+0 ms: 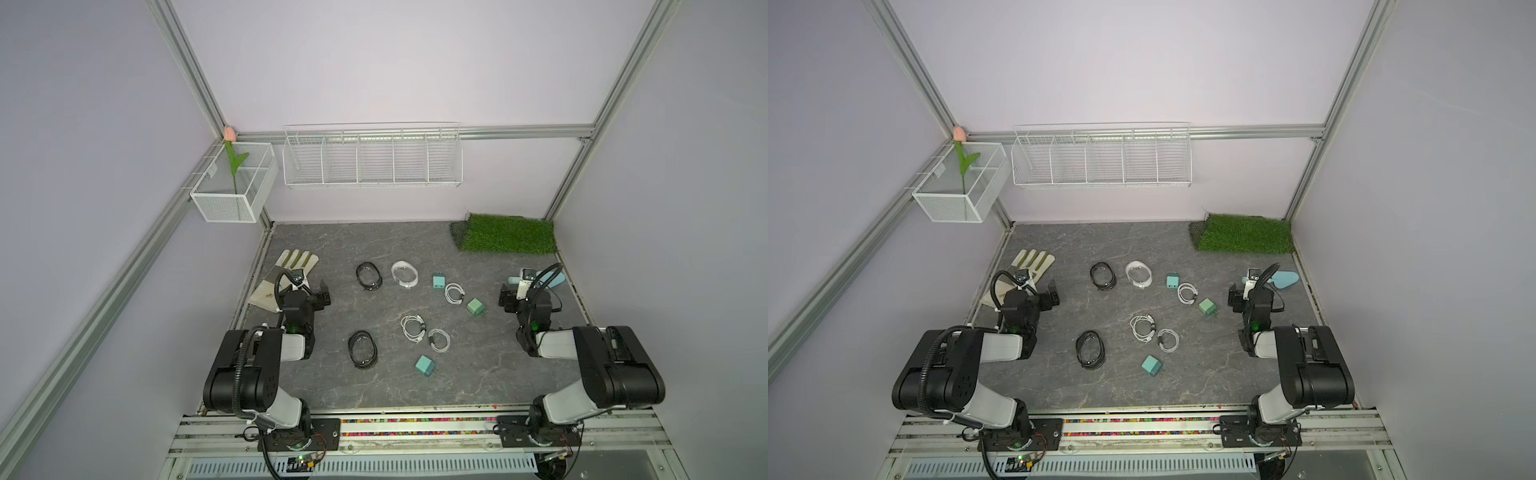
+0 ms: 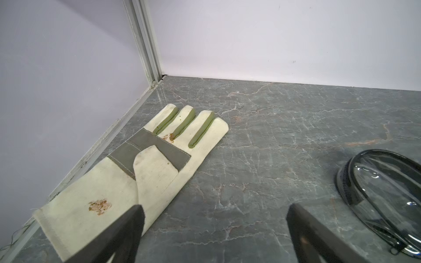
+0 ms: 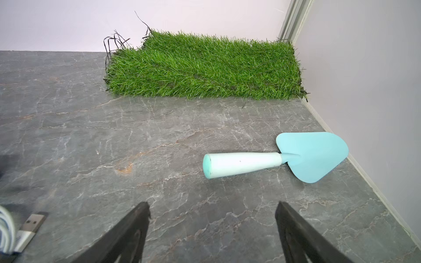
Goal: Pack away charging kits
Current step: Open the storage bag at the center of the board.
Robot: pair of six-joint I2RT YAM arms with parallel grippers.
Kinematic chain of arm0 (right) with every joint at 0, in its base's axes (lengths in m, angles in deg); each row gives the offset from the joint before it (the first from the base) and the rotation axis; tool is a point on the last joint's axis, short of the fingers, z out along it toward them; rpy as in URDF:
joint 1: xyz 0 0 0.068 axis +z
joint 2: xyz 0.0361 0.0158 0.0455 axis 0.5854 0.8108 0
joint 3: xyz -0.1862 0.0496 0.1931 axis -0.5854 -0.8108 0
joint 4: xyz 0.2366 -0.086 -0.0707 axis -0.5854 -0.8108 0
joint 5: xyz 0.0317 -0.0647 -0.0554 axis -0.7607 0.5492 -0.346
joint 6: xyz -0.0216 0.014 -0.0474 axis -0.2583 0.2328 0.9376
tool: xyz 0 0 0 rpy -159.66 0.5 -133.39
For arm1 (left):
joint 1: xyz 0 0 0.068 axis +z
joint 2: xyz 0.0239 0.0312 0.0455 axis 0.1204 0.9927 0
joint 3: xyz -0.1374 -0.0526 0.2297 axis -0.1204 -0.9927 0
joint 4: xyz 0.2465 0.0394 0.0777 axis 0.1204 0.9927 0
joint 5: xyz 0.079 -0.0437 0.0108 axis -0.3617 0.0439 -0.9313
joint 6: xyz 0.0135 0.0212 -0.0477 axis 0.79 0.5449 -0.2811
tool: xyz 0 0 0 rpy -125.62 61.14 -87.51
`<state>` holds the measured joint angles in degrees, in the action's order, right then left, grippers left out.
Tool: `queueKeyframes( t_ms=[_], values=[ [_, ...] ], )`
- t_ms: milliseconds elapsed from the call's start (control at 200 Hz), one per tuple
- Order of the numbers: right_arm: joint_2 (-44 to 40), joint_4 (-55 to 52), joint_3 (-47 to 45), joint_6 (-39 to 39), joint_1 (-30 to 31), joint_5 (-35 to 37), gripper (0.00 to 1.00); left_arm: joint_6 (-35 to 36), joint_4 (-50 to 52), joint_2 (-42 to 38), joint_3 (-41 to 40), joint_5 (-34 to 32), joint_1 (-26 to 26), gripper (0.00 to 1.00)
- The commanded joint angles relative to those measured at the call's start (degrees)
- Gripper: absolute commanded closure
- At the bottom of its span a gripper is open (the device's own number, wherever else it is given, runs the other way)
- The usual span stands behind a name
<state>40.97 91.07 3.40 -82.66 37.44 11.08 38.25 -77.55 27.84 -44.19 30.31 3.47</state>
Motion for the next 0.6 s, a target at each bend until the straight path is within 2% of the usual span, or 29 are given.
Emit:
queueKeyframes(
  t_ms=[0, 65, 595],
  values=[
    [0.24, 2.72, 0.0, 1.9, 1.19, 1.41, 0.11, 0.81, -1.25, 0.5, 1.21, -0.58, -0.25, 0.01],
    [0.59, 4.85, -0.83, 2.95, 2.75, 3.88, 0.11, 0.82, -1.46, 0.47, 1.16, -0.74, -0.25, 0.01],
    [0.56, 2.79, 0.18, 1.78, 1.24, 1.72, 0.11, -0.22, 0.59, 0.5, 2.13, 1.02, 0.89, 0.01]
  ],
)
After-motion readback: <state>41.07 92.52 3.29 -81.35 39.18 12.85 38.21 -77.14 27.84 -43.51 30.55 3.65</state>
